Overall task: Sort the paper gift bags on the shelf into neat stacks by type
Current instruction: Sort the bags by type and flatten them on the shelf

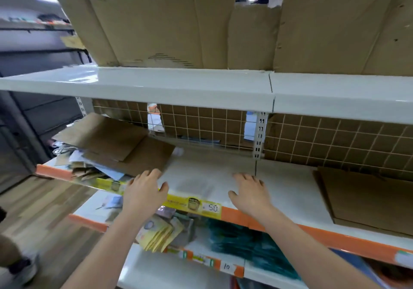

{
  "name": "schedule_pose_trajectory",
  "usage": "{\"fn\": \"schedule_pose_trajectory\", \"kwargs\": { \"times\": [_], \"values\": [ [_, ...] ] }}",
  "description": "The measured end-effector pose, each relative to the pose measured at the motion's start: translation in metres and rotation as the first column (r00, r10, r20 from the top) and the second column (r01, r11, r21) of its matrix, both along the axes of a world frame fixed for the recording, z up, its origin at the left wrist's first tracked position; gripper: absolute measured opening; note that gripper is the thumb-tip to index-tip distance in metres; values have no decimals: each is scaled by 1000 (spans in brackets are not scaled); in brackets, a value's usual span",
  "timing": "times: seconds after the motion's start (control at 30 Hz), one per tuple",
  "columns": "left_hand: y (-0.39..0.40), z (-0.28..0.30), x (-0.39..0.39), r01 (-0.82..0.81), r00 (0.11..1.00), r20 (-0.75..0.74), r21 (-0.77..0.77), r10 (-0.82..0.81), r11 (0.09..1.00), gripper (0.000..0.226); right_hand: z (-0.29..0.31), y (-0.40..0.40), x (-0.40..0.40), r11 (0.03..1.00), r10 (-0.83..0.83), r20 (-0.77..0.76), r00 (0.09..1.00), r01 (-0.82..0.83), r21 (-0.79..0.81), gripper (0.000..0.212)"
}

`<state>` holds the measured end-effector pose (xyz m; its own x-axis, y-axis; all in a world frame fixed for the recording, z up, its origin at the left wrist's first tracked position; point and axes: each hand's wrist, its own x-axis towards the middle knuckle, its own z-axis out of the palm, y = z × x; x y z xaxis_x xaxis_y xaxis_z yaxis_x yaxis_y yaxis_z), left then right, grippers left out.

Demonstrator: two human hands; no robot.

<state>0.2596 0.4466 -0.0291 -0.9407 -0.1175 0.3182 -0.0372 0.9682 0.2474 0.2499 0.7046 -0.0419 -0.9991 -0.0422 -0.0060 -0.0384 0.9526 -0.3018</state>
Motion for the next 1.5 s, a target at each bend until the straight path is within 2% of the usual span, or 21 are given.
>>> {"fn": "schedule_pose_trajectory", "kwargs": {
  "times": [0.27,0.6,0.9,1.03,1.2,1.33,1.4,1.5],
  "values": [
    [-95,-1,-37,-98,995,35,-6,98,995,29,-12,-95,-63,996,84,50,995,-84,-8,56],
    [-202,7,-103,-172,981,73,-77,178,982,30,-15,-199,-140,994,109,99,989,-110,0,61],
    [-279,-1,-172,-189,975,111,-58,195,980,31,-20,-263,-177,998,51,93,994,-48,-35,59],
    [-323,-8,-213,-239,953,170,-82,250,967,55,-27,-295,-189,996,-23,110,994,31,-80,59],
    [-371,-20,-264,-384,875,287,-78,390,920,85,-36,-332,-198,984,-131,137,982,145,-101,61],
    [-390,-23,-287,-412,873,231,-121,429,903,124,-41,-355,-201,969,-211,179,961,229,-91,61],
    [-398,-19,-296,-398,898,147,-131,414,908,119,-43,-365,-203,960,-250,204,947,270,-76,61],
    [-409,-7,-306,-336,937,85,-30,338,941,87,-48,-379,-206,943,-300,224,927,323,-77,62]
  ]
}}
